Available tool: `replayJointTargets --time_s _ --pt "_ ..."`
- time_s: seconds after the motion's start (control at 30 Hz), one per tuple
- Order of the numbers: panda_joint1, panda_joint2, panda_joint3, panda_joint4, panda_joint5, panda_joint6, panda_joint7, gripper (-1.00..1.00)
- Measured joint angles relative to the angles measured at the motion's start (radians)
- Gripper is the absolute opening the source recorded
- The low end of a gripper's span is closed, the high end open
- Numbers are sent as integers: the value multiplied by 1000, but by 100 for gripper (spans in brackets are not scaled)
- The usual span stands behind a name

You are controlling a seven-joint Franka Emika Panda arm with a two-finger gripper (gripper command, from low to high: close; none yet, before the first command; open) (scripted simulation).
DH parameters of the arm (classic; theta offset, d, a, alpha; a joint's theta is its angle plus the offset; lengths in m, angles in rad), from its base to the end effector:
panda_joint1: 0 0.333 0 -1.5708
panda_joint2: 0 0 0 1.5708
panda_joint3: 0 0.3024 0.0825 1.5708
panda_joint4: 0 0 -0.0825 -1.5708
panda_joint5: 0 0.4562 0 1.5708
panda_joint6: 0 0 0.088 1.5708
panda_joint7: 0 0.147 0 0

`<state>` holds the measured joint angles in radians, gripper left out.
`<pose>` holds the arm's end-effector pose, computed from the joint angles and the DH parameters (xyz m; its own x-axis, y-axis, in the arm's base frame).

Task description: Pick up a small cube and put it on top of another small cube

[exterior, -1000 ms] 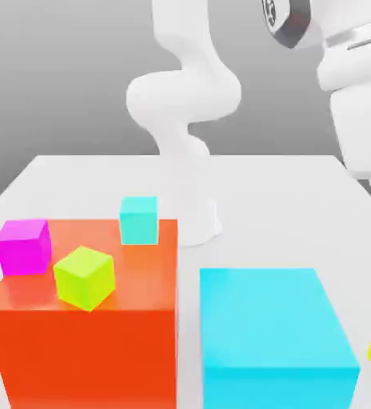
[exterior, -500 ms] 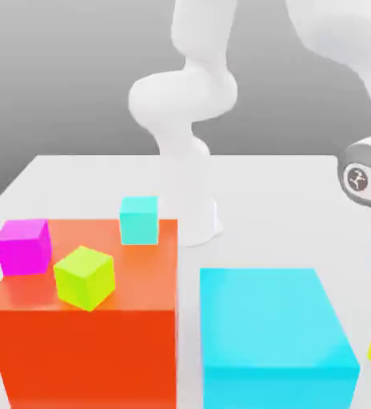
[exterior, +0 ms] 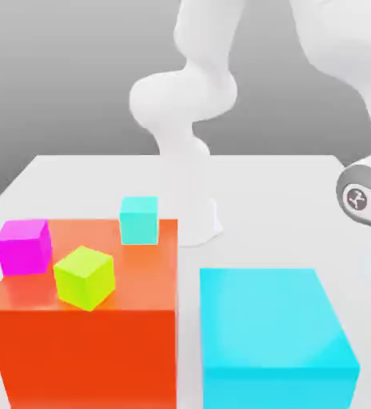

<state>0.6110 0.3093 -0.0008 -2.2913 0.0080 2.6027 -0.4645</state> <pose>0.4627 0.3235 0.1006 0.4820 0.8762 0.0036 0.8762 -0.4820 -0.0025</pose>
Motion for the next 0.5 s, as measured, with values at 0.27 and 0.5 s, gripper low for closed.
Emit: replayJointTargets --time_s 0.27,0.5 --pt "-262 -256 -160 12 22 -257 -291 -100" --pt "-501 -456 -284 16 -50 -460 -496 -100"
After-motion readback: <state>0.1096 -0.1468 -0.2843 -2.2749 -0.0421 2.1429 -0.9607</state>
